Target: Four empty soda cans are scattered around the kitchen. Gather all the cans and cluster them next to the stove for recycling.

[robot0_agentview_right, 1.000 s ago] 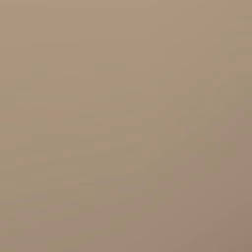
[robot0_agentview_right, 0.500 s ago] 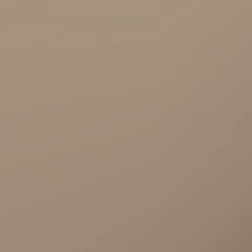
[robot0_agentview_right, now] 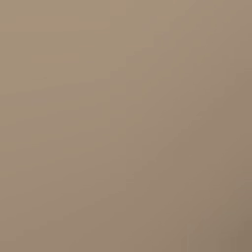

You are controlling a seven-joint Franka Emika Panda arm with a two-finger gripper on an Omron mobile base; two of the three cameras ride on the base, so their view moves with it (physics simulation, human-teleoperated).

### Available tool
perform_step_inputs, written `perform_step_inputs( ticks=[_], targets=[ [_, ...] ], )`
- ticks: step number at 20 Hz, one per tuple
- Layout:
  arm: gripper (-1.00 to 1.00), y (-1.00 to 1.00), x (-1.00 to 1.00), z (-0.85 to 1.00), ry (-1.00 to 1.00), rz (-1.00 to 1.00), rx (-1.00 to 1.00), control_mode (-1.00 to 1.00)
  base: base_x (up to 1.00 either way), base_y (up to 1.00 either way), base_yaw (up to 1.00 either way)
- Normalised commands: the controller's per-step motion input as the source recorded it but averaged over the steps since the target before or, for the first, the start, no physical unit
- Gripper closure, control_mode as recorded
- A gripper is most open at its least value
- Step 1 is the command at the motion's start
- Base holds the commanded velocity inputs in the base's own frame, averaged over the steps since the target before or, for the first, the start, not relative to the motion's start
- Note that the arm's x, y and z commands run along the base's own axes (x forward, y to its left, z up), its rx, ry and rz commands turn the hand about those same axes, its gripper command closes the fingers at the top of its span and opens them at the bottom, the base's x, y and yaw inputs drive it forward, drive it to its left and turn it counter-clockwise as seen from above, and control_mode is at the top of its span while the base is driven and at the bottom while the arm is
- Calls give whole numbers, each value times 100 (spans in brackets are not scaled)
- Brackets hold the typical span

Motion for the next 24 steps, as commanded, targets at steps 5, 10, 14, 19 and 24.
perform_step_inputs(
  ticks=[5,10,14,19,24],
  targets=[
    [100,0,0,0,0,0,0,100,79,-33,-14],
    [100,0,0,0,0,0,0,100,59,-35,-14],
    [100,0,0,0,0,0,0,100,67,-27,-13],
    [100,0,0,0,0,0,0,100,92,-21,-10],
    [100,0,0,0,0,0,0,100,98,-9,-7]
  ],
)
